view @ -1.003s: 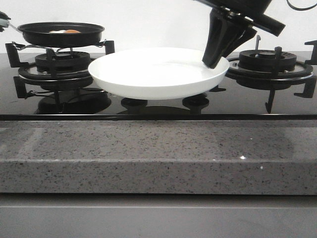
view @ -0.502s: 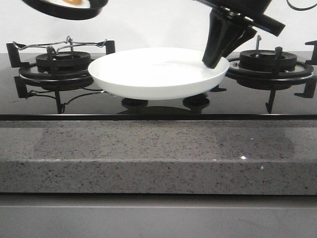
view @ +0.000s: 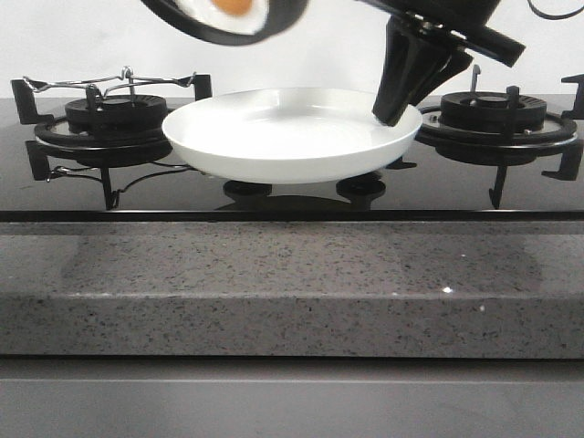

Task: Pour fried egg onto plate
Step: 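Lift the black pan with the left gripper and move it over the plate, then tilt the pan with the left gripper to slide the egg onto the plate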

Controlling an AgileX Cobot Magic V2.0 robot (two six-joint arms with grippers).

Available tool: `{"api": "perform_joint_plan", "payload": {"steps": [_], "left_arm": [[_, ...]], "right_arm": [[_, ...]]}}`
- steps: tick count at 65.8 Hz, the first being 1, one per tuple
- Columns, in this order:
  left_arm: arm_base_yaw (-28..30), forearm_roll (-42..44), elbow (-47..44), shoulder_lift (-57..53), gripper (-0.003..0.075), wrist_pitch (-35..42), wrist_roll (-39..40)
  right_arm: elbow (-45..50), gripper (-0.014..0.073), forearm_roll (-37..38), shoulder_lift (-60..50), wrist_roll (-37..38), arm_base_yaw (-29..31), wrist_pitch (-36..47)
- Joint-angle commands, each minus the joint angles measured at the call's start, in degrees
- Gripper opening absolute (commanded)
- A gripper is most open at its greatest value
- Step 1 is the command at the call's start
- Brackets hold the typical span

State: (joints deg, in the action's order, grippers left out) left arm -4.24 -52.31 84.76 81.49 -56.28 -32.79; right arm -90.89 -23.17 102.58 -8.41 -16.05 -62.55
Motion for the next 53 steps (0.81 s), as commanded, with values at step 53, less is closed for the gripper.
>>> {"api": "perform_joint_plan", "payload": {"steps": [53], "left_arm": [[-20.79, 24.88, 2.45, -4.11, -0.002, 19.63, -5.81]], "right_arm": [[-1.15, -0.0066, -1.54, -3.24, -0.66, 0.12, 1.29]]}}
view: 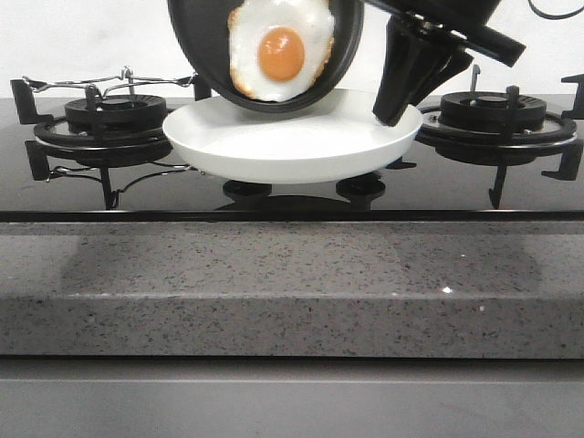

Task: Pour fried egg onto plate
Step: 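Tilt the pan with the left gripper to slide the egg onto the plate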

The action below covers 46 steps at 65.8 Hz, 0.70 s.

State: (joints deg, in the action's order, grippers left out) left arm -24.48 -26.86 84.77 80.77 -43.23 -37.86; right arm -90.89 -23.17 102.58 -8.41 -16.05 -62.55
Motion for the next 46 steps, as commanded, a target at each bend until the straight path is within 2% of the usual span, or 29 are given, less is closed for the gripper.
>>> {"api": "perform_joint_plan", "payload": {"steps": [1, 24, 32, 46], "left_arm": [[-0.55, -0.57, 2.44, -3.51, -0.002, 6.68, -0.74], [-0.55, -0.29, 2.44, -4.56, -0.002, 6.72, -1.02], [-0.55, -0.39, 2.44, -4.56, -0.002, 6.05, -6.14], [-0.55, -0.4, 2.44, -4.56, -0.002, 6.05, -8.41]], "right_arm": [[-1.15, -0.0066, -1.54, -3.24, -0.66, 0.12, 1.29], [-1.15, -0.0066, -1.54, -3.24, -0.66, 0.12, 1.29], [-1.15, -0.0066, -1.54, -3.24, -0.66, 0.12, 1.29], [-1.15, -0.0066, -1.54, -3.24, -0.66, 0.12, 1.29]]}}
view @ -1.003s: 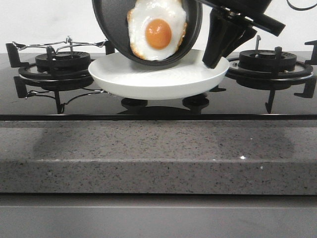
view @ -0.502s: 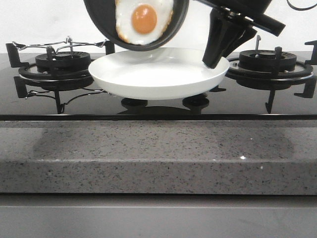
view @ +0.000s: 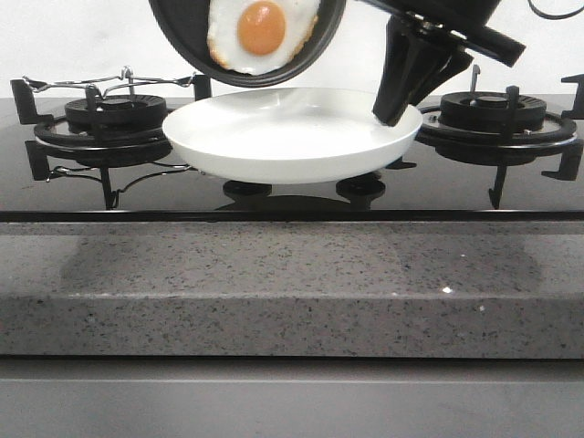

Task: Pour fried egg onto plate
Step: 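Tilt the pan with the left gripper to slide the egg onto the plate, then return the empty pan to its burner with the left gripper and release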

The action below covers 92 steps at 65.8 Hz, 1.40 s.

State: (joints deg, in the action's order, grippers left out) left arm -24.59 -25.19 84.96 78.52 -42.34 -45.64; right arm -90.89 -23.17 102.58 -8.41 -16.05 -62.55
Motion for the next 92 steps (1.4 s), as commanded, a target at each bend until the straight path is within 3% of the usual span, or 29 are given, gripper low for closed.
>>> {"api": "perform_joint_plan", "payload": {"steps": [1, 31, 45, 60, 75, 92], "left_arm": [[-0.44, -2.07, 2.25, -2.31, -0.002, 5.16, -0.63], [0.28, -2.07, 2.25, -2.31, -0.002, 5.16, -0.13], [8.5, -4.63, 2.25, -1.93, -0.002, 5.16, 7.58], [23.75, -23.81, 2.25, 1.68, -0.002, 0.31, 8.74], [37.99, -43.93, 2.25, 10.02, -0.002, -12.7, 9.15], [45.67, -59.83, 2.25, 21.02, -0.002, -23.43, 10.38]], "right_arm": [[-1.15, -0.0066, -1.54, -3.24, -0.66, 0.12, 1.29], [-1.15, -0.0066, -1.54, -3.24, -0.66, 0.12, 1.29], [-1.15, -0.0066, -1.54, -3.24, -0.66, 0.12, 1.29], [-1.15, -0.0066, -1.54, -3.24, -0.66, 0.12, 1.29], [-1.15, -0.0066, -1.54, -3.24, -0.66, 0.12, 1.29], [-1.15, -0.0066, -1.54, -3.24, -0.66, 0.12, 1.29]]}}
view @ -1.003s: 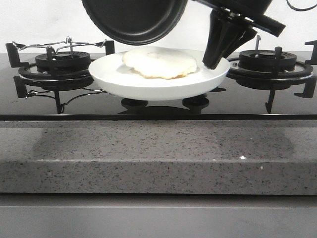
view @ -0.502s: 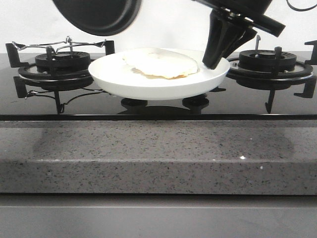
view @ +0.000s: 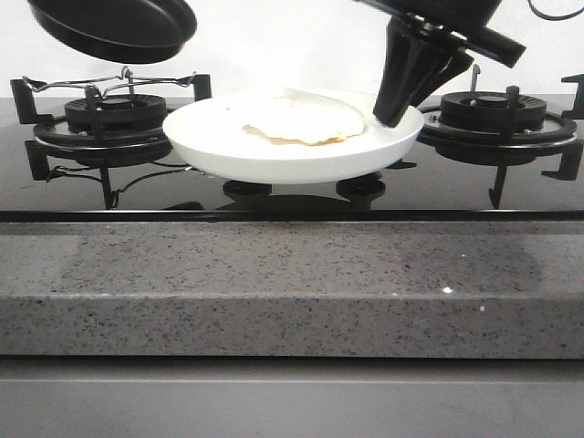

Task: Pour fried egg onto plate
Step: 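Return the empty pan to its burner with the left gripper and release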

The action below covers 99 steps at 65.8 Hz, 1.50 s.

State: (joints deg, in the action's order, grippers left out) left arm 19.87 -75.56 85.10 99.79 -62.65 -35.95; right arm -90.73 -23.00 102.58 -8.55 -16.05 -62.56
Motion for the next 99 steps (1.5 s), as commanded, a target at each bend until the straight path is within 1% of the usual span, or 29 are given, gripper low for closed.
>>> {"api": "perform_joint_plan", "payload": {"steps": [1, 18, 42, 47, 50, 68, 73, 82, 99], "left_arm": [[1.33, -9.77, 2.11, 0.18, -0.002, -3.36, 0.7], [1.57, -10.31, 2.11, 5.2, -0.002, -4.02, 0.7], [1.57, -9.03, 2.11, 5.69, -0.001, -1.68, 0.92], [1.57, -8.02, 2.11, 5.69, 0.0027, -1.03, 0.92], [1.57, -7.86, 2.11, 5.69, 0.0062, -0.95, 0.92], [1.57, -5.96, 2.11, 5.69, 0.0379, -1.42, 0.92], [1.57, -4.61, 2.11, 5.69, 0.044, -1.42, 0.92], [1.57, -2.2, 2.11, 5.69, 0.0507, -1.42, 0.8], [3.0, 0.79, 2.11, 5.59, 0.0517, -1.42, 0.8]], "right_arm": [[-1.31, -0.0066, -1.71, -3.24, -0.52, 0.12, 1.3], [-1.31, -0.0066, -1.71, -3.24, -0.52, 0.12, 1.3], [-1.31, -0.0066, -1.71, -3.24, -0.52, 0.12, 1.3], [-1.31, -0.0066, -1.71, -3.24, -0.52, 0.12, 1.3], [-1.31, -0.0066, -1.71, -3.24, -0.52, 0.12, 1.3], [-1.31, -0.0066, -1.71, -3.24, -0.52, 0.12, 1.3], [-1.31, -0.0066, -1.71, -3.24, -0.52, 0.12, 1.3], [-1.31, -0.0066, -1.71, -3.24, -0.52, 0.12, 1.3], [-1.31, -0.0066, -1.71, -3.24, -0.52, 0.12, 1.3]]}}
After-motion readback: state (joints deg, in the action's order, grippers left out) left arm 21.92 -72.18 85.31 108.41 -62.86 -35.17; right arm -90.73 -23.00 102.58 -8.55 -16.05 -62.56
